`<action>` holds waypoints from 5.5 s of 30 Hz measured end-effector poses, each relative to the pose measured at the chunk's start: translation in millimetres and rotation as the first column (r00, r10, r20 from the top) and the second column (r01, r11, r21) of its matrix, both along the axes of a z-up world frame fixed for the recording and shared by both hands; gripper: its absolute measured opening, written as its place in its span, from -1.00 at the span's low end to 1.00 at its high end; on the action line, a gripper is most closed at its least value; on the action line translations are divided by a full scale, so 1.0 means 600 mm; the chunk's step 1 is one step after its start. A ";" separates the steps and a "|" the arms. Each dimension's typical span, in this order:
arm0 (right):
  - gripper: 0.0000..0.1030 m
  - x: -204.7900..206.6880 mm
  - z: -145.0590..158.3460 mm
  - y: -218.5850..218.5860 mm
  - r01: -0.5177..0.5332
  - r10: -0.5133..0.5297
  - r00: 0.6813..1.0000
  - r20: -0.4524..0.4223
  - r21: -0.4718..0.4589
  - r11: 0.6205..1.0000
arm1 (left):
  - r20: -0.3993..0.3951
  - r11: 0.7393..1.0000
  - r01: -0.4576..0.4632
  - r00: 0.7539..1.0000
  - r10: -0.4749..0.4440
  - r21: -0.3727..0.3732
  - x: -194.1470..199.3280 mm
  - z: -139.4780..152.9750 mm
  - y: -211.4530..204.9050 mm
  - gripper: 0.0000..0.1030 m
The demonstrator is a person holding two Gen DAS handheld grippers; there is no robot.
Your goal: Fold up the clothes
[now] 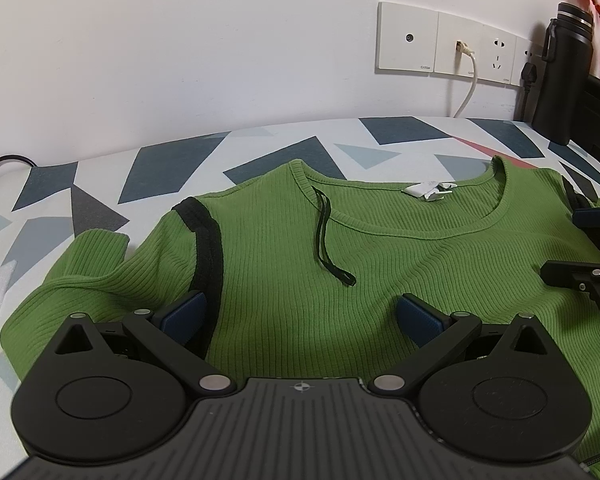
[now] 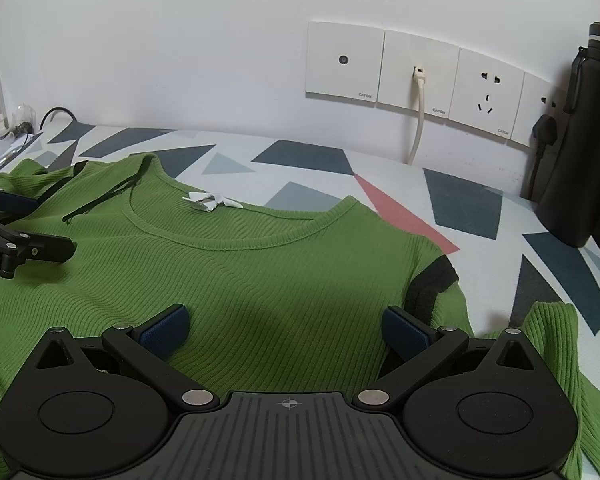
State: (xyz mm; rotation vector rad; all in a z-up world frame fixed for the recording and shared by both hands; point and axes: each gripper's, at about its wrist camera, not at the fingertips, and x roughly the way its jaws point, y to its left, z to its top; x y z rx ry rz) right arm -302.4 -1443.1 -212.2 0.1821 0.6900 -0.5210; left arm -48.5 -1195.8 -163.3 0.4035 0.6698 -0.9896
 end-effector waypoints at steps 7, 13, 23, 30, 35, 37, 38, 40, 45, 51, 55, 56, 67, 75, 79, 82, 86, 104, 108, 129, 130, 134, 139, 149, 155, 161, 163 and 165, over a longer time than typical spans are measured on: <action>0.99 0.001 0.000 0.001 0.001 -0.001 1.000 -0.001 -0.003 1.000 | -0.004 1.000 0.002 1.000 -0.002 0.001 0.002 0.001 0.000 1.00; 0.99 0.001 -0.001 -0.001 0.001 -0.001 1.000 0.001 0.006 1.000 | -0.004 1.000 0.002 1.000 -0.002 0.000 0.002 0.000 0.000 1.00; 0.99 0.000 -0.001 -0.001 0.002 -0.002 1.000 0.003 0.011 1.000 | -0.005 1.000 0.003 1.000 -0.003 0.001 0.003 0.000 0.000 1.00; 0.99 0.000 -0.001 -0.001 0.003 -0.003 1.000 0.003 0.011 1.000 | -0.005 1.000 0.005 1.000 -0.005 0.000 0.003 0.000 0.001 1.00; 0.99 0.000 -0.001 -0.001 0.003 -0.003 1.000 0.003 0.011 1.000 | -0.004 1.000 0.006 1.000 -0.006 -0.001 0.003 0.000 0.001 1.00; 0.99 0.000 -0.001 -0.001 0.003 -0.003 1.000 0.003 0.011 1.000 | -0.004 1.000 0.007 1.000 -0.007 -0.001 0.003 0.001 0.001 1.00; 0.99 0.001 -0.001 -0.002 0.002 -0.002 1.000 0.003 0.011 1.000 | -0.004 1.000 0.007 1.000 -0.007 -0.001 0.004 0.001 0.001 1.00; 0.99 0.000 -0.001 -0.001 0.003 -0.003 1.000 0.003 0.011 1.000 | -0.004 1.000 0.008 1.000 -0.008 -0.002 0.004 0.001 0.001 1.00; 0.99 0.000 -0.001 0.001 0.006 -0.006 1.000 0.001 0.003 1.000 | -0.002 1.000 0.007 1.000 -0.007 -0.004 0.003 0.000 0.001 1.00; 0.99 0.000 -0.001 0.002 0.001 -0.001 1.000 -0.001 0.002 1.000 | -0.004 1.000 0.011 1.000 -0.011 0.002 0.005 0.001 -0.002 1.00; 0.99 -0.002 -0.002 -0.002 -0.002 0.002 1.000 0.003 0.019 1.000 | -0.031 0.998 0.052 0.998 -0.051 0.041 0.016 0.009 -0.004 1.00; 0.99 -0.002 -0.002 -0.001 -0.002 0.002 1.000 0.003 0.018 1.000 | -0.044 0.996 0.072 0.997 -0.069 0.058 0.022 0.013 -0.004 0.99; 0.99 -0.002 -0.003 -0.002 -0.003 0.003 1.000 0.003 0.015 1.000 | 0.052 0.982 -0.126 0.990 0.134 -0.141 0.063 0.109 0.225 0.45; 0.99 0.002 0.004 0.000 0.000 0.002 0.999 -0.037 0.035 0.999 | -0.130 0.965 -0.236 0.966 0.222 -0.111 0.103 0.040 0.310 -0.08; 0.99 -0.008 0.019 0.032 -0.025 0.024 0.996 -0.088 -0.016 1.000 | -0.083 0.982 -0.180 0.981 0.174 -0.064 0.094 0.025 0.296 -0.60; 0.99 -0.023 0.026 0.051 -0.018 0.012 0.995 -0.097 -0.060 0.998 | -0.006 0.991 -0.132 0.991 0.132 -0.033 0.081 0.018 0.280 -0.62; 0.99 -0.039 0.028 0.059 -0.005 0.001 0.997 -0.077 -0.053 0.999 | -0.007 0.996 -0.080 0.997 0.080 -0.050 0.073 0.019 0.261 -0.62; 0.99 -0.057 0.006 0.059 0.043 -0.044 0.999 -0.024 -0.032 0.999 | 0.160 0.956 -0.193 0.960 0.231 -0.222 0.069 0.105 0.358 -0.93; 0.99 -0.057 0.004 0.060 0.043 -0.044 0.999 -0.018 -0.038 0.998 | 0.121 0.955 -0.232 0.959 0.256 -0.183 0.076 0.093 0.391 -0.93; 0.99 -0.061 0.005 0.061 0.042 -0.042 0.999 0.000 -0.032 0.999 | 0.110 0.889 -0.364 0.907 0.406 -0.277 0.107 0.089 0.432 -0.97; 0.99 -0.060 0.005 0.061 0.042 -0.042 0.999 0.000 -0.032 0.999 | 0.132 0.869 -0.383 0.888 0.440 -0.314 0.107 0.106 0.446 -0.97; 0.99 -0.062 0.004 0.062 0.042 -0.042 0.999 0.005 -0.030 0.999 | 0.182 0.790 -0.439 0.814 0.551 -0.429 0.105 0.162 0.502 -0.97; 0.99 -0.063 0.005 0.060 0.044 -0.043 0.999 0.008 -0.024 0.999 | 0.178 0.798 -0.461 0.812 0.556 -0.388 0.102 0.146 0.523 -0.97; 0.99 -0.083 0.029 0.043 0.134 -0.133 0.990 0.054 -0.005 0.991 | 0.048 0.881 -0.278 0.946 0.319 -0.383 0.053 0.144 0.423 -0.97; 0.99 -0.111 0.045 0.025 0.258 -0.252 0.965 0.068 -0.097 0.961 | 0.035 0.886 -0.026 0.998 0.048 -0.462 -0.041 0.188 0.268 -0.97; 0.99 -0.133 0.019 0.007 0.312 -0.308 0.950 0.049 -0.097 0.945 | 0.045 0.865 0.119 0.993 -0.111 -0.488 -0.103 0.188 0.116 -0.97; 0.99 -0.134 0.008 0.004 0.318 -0.316 0.948 0.040 -0.095 0.943 | 0.034 0.867 0.143 0.989 -0.145 -0.478 -0.114 0.176 0.066 -0.97; 0.99 -0.135 0.005 0.001 0.324 -0.322 0.946 0.036 -0.080 0.943 | 0.006 0.882 0.142 0.988 -0.156 -0.449 -0.109 0.150 0.024 -0.97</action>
